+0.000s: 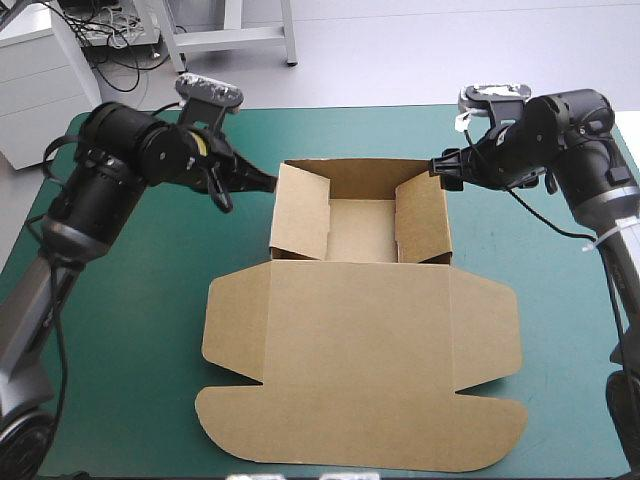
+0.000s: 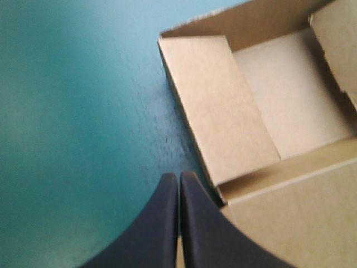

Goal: Fold the box

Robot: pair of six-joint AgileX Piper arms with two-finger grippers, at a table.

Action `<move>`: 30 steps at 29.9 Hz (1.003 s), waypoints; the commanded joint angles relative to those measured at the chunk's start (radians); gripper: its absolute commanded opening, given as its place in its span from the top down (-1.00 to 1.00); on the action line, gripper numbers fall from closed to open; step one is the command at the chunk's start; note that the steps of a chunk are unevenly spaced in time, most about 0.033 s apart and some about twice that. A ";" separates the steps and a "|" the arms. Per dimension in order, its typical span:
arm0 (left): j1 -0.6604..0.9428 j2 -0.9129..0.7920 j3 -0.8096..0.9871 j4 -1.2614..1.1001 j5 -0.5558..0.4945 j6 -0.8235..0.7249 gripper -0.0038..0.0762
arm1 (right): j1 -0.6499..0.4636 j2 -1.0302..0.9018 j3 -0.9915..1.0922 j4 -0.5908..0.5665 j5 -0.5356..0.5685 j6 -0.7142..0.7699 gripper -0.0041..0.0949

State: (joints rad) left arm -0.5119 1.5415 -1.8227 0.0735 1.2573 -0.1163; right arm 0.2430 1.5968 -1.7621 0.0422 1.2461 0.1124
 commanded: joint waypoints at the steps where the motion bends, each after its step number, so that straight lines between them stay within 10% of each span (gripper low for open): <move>1: 0.000 -0.158 0.148 -0.002 0.042 0.002 0.97 | -0.003 -0.056 0.038 0.005 -0.019 -0.006 -0.55; 30: 0.000 -0.891 1.008 0.052 -0.191 -0.011 0.97 | -0.003 0.251 0.049 0.019 -0.144 -0.007 -0.55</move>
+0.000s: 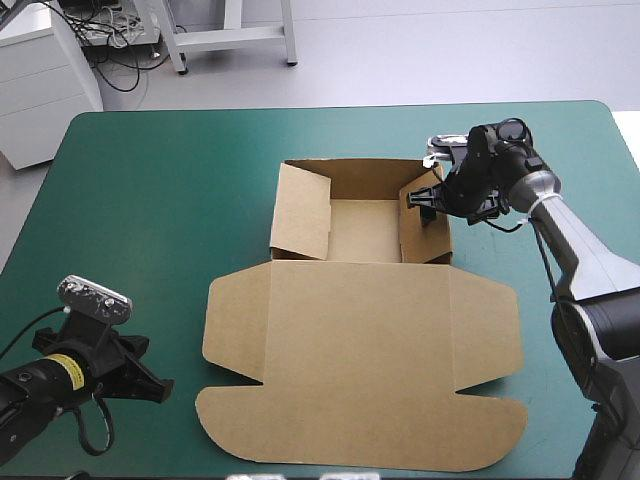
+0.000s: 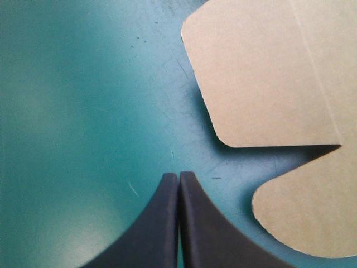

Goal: Fold the box

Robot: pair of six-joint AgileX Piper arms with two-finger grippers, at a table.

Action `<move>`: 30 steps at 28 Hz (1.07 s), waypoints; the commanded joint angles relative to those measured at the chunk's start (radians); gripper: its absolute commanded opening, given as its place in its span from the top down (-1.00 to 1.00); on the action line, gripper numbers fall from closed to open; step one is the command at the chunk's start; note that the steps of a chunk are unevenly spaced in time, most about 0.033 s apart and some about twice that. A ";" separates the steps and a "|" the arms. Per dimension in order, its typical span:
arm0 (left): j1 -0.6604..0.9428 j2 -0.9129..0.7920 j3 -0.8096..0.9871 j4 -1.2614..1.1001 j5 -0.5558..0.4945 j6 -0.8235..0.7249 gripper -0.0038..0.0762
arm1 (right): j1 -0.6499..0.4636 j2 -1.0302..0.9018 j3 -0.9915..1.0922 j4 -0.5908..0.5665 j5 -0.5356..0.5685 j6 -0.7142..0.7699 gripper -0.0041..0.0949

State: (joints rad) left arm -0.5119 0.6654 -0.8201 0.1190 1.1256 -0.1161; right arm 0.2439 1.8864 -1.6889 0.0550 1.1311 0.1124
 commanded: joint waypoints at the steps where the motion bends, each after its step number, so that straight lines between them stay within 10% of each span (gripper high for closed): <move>1: 0.000 -0.020 0.015 0.006 -0.059 -0.011 0.97 | -0.003 -0.036 -0.024 0.010 -0.031 -0.007 -0.55; 7: 0.000 -0.022 0.037 0.006 -0.069 -0.011 0.97 | -0.003 -0.029 -0.024 0.040 -0.035 -0.011 -0.36; 14: 0.000 -0.022 0.039 0.002 -0.073 -0.011 0.97 | -0.003 0.008 -0.024 0.040 0.024 -0.014 0.96; 30: 0.000 -0.022 0.041 0.002 -0.066 -0.011 0.97 | -0.074 -0.108 -0.325 -0.150 0.117 -0.013 0.93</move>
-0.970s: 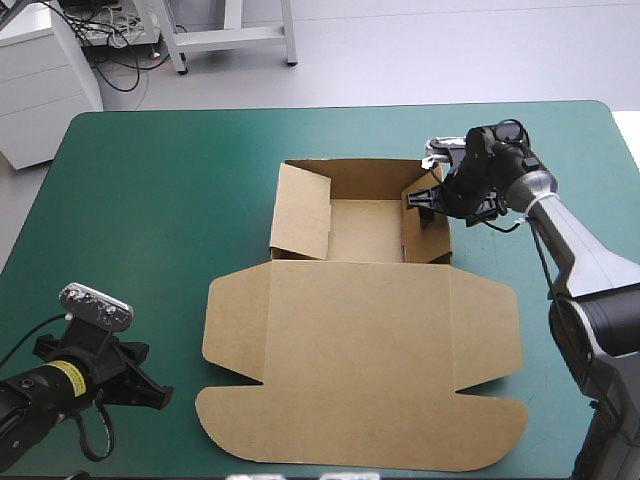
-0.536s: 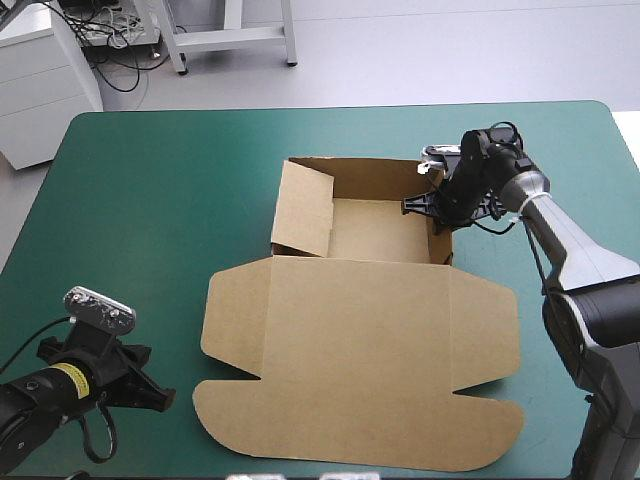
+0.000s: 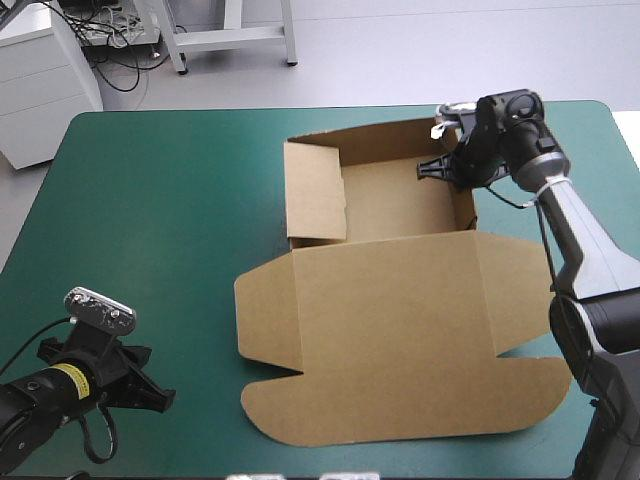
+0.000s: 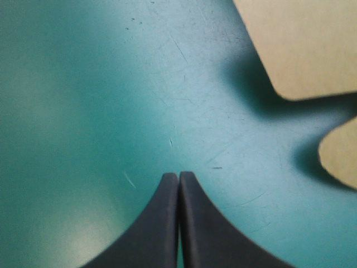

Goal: Fold the box

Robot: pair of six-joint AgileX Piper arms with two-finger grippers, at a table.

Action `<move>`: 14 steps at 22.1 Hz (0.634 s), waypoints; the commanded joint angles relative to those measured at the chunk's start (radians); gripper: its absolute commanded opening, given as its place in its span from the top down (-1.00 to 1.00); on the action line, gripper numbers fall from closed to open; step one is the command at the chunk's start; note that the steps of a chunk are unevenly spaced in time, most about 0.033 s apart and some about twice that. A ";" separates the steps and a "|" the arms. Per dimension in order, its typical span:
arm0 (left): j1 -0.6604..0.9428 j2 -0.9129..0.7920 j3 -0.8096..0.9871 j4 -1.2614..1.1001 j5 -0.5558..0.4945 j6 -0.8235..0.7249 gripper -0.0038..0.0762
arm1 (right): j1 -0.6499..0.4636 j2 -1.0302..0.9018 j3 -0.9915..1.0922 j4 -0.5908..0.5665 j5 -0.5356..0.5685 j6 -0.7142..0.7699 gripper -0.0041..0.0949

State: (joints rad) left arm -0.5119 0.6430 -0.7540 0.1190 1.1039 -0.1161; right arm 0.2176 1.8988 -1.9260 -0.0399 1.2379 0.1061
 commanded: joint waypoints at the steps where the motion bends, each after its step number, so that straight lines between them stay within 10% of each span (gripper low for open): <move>1: 0.000 0.001 -0.025 0.002 -0.047 -0.011 0.97 | -0.075 -0.142 -0.103 -0.074 0.010 -0.007 0.93; 8: 0.000 0.001 -0.025 0.009 -0.072 0.005 0.97 | -0.432 -0.260 -0.143 -0.169 -0.002 -0.080 0.96; 14: 0.000 0.001 -0.025 0.009 -0.090 0.005 0.97 | -0.625 -0.186 -0.143 -0.025 -0.080 -0.114 0.96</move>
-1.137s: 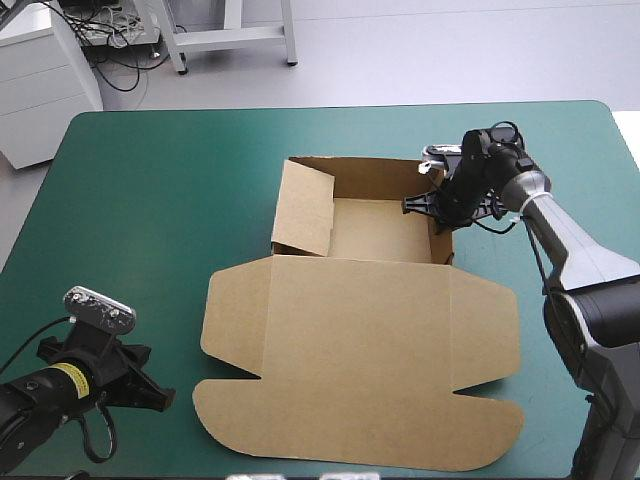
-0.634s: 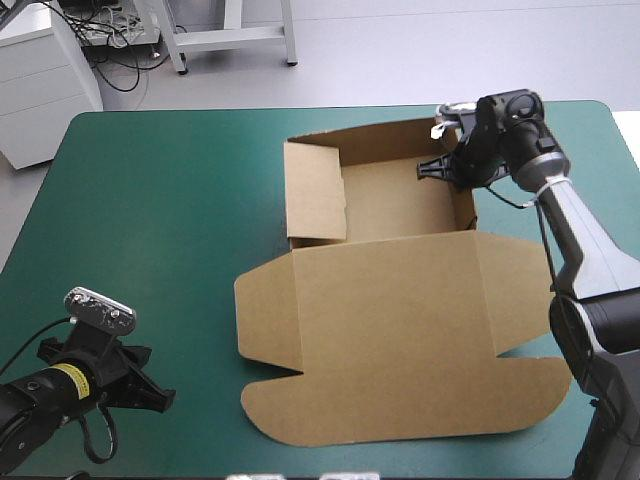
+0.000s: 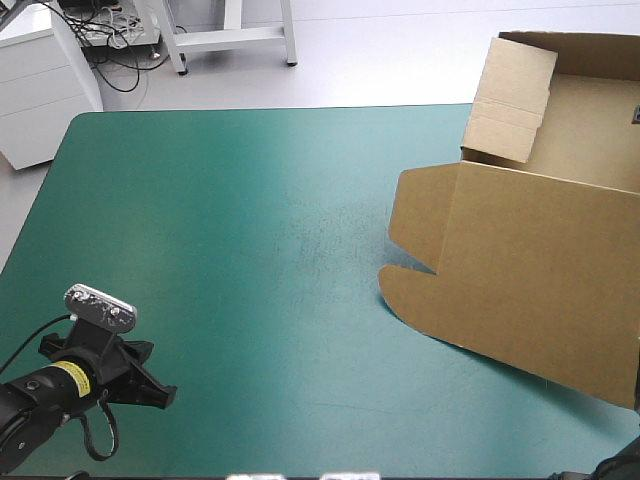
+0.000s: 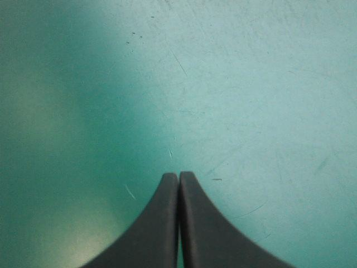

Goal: Fold the box

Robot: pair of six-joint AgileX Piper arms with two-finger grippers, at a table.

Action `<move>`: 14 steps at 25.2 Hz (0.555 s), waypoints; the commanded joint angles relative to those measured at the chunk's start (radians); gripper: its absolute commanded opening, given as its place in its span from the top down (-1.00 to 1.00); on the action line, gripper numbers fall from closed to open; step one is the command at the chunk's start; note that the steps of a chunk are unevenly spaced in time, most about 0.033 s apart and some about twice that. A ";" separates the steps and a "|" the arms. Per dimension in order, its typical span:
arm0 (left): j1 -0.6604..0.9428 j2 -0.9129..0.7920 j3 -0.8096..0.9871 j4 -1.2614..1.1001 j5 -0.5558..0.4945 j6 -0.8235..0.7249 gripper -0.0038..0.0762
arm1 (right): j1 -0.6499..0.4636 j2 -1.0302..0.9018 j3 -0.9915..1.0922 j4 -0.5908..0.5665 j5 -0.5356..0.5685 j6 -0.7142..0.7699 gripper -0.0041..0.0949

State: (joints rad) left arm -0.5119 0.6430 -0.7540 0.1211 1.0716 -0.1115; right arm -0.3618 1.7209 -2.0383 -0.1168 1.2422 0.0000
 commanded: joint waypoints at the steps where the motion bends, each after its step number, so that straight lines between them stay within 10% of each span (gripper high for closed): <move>1: 0.000 0.001 -0.025 0.007 -0.055 0.001 0.97 | -0.064 0.024 -0.031 0.054 -0.102 -0.013 0.96; 14: 0.000 0.001 -0.025 0.046 -0.045 0.001 0.97 | -0.138 0.327 -0.031 0.028 -0.124 -0.037 0.96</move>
State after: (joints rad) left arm -0.5119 0.6430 -0.7540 0.1379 1.0738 -0.1115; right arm -0.4931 2.0783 -2.0383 -0.0827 1.1566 -0.0160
